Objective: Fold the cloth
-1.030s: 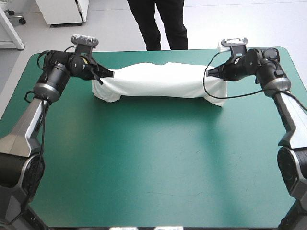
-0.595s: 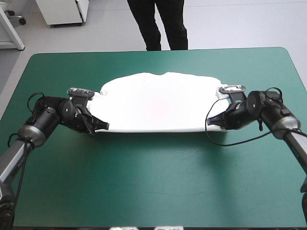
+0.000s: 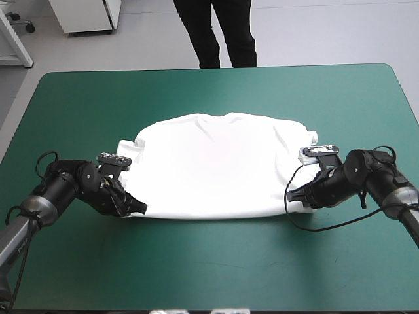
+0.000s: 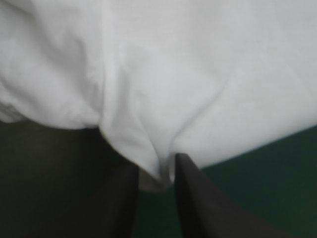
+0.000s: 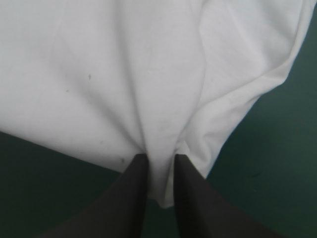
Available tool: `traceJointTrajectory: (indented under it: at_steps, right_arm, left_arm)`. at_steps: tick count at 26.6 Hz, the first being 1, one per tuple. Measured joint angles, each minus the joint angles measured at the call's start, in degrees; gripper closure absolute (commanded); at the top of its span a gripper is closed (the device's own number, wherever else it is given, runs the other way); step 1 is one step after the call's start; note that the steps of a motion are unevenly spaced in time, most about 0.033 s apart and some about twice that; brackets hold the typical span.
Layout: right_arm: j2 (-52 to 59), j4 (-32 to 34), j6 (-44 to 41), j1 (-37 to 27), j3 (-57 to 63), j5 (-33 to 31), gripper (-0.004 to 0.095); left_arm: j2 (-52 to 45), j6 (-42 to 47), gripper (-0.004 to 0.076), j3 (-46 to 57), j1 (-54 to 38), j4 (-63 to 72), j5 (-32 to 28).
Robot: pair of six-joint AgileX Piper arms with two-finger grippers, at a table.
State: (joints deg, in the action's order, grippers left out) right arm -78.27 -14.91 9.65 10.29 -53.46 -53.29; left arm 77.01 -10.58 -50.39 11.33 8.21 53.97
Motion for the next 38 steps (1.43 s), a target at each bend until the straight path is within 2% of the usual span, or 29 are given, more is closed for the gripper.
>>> traceJointTrajectory:
  at_steps: [1, 2, 6, 8, 11, 16, 23, 38]
  right_arm:
    - [-0.3, -0.1, 0.0, 0.0, 0.0, -0.3, 0.0355]
    - [-0.3, -0.3, 0.0, 0.0, 0.0, -0.6, 0.0355]
    - [0.6, 0.1, -1.8, 0.0, -4.7, -3.0, 0.0354]
    - [2.3, 1.9, -3.1, 0.0, -8.5, -3.9, 0.0354]
    - [4.0, 3.7, -4.6, 0.0, -12.8, -6.0, 0.0354]
    - [5.0, 4.2, -5.0, 0.0, -14.7, -7.6, 0.0354]
    - [5.2, 4.6, -5.2, 0.0, -14.8, -8.1, 0.0355]
    - [5.2, 4.8, -5.2, 0.0, -14.8, -8.0, 0.0355]
  left_arm:
    - [0.0, -0.7, 0.0156, 0.0, 0.0, 0.4, 0.3]
    - [0.0, -0.9, 0.0132, 0.0, 0.0, 0.9, 0.9]
    - [-1.7, 1.8, 0.0194, -2.7, 0.0, -0.7, 3.9]
    - [-4.5, 6.0, 0.0234, -4.9, 0.0, -5.0, 4.2]
    - [-7.0, 11.4, 0.0251, -6.9, -0.4, -11.4, 5.5]
    - [-6.7, 13.0, 0.0251, -7.3, -5.2, -10.3, 5.7]
    - [-1.8, 9.2, 0.0251, -8.9, -13.2, -4.2, 4.0]
    - [13.4, 5.7, 0.0252, -9.5, -13.7, -1.6, -3.2]
